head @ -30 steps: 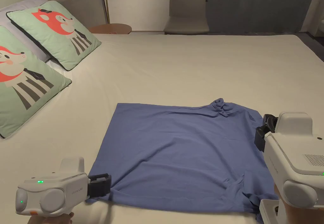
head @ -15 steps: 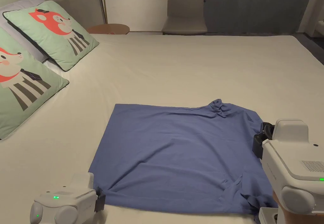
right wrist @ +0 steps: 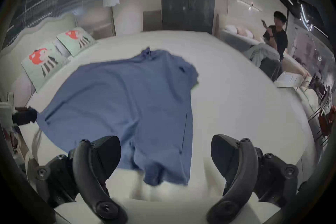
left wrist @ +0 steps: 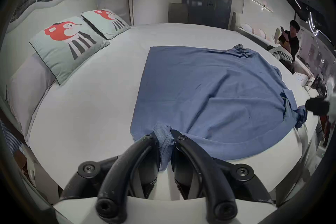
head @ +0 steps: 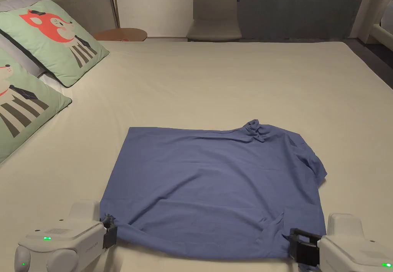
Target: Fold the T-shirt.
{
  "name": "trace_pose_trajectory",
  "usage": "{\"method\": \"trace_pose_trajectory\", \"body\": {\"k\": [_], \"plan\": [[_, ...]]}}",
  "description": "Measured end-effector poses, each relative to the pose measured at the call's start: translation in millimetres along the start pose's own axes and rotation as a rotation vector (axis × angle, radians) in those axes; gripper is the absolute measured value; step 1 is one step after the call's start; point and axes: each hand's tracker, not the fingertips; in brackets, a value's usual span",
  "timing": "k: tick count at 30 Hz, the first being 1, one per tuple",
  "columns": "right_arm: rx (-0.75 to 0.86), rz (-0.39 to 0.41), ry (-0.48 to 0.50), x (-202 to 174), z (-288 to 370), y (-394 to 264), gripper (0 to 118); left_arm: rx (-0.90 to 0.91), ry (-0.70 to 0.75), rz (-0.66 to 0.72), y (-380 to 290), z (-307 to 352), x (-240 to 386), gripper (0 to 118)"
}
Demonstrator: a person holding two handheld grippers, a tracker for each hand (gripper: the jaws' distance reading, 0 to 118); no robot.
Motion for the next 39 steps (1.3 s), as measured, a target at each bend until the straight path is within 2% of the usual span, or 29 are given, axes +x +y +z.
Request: {"method": "trace_pose_trajectory", "body": {"k": [1,2,3,5,6,13,20,26,29,35,39], "plan": [[-0.010,-0.001,0.005,-1.1,0.0,-4.3,102,-0.001,0.000,0.006,-0.2,-0.1,-0.5,7],[-0.023,-0.003,0.011,-1.7,-1.4,-7.6,95,-0.003,-0.001,0.012,-0.6,-0.9,0.0,7],[-0.032,-0.003,0.021,-2.1,-2.7,-10.9,75,-0.007,-0.002,0.017,-1.2,-1.2,-1.1,7],[-0.049,-0.005,0.045,-1.6,-9.9,-16.8,27,-0.009,-0.003,0.028,-2.7,-1.0,-4.0,7],[-0.060,-0.009,0.055,-1.4,-12.1,-18.3,8,-0.013,-0.004,0.038,-3.3,-2.9,-6.2,7],[0.037,-0.029,0.026,5.8,-6.0,-6.6,7,-0.006,-0.028,0.126,1.9,-2.9,-16.0,7],[0.167,-0.030,0.043,1.9,-2.2,48.7,7,0.081,-0.010,0.115,42.4,-5.6,-12.3,7],[0.226,0.003,0.028,-4.7,-28.0,100.2,7,0.142,0.006,0.103,90.8,-25.9,-5.9,7],[0.238,0.022,-0.002,-4.9,-60.7,117.7,7,0.139,0.008,0.105,111.3,-52.4,-4.1,7],[0.139,0.037,-0.055,-8.0,-118.1,144.2,7,0.049,0.042,0.093,134.2,-123.5,-0.8,7],[0.032,0.020,-0.053,-0.1,-164.3,142.9,7,-0.021,0.064,0.057,135.9,-164.8,1.1,6]]}}
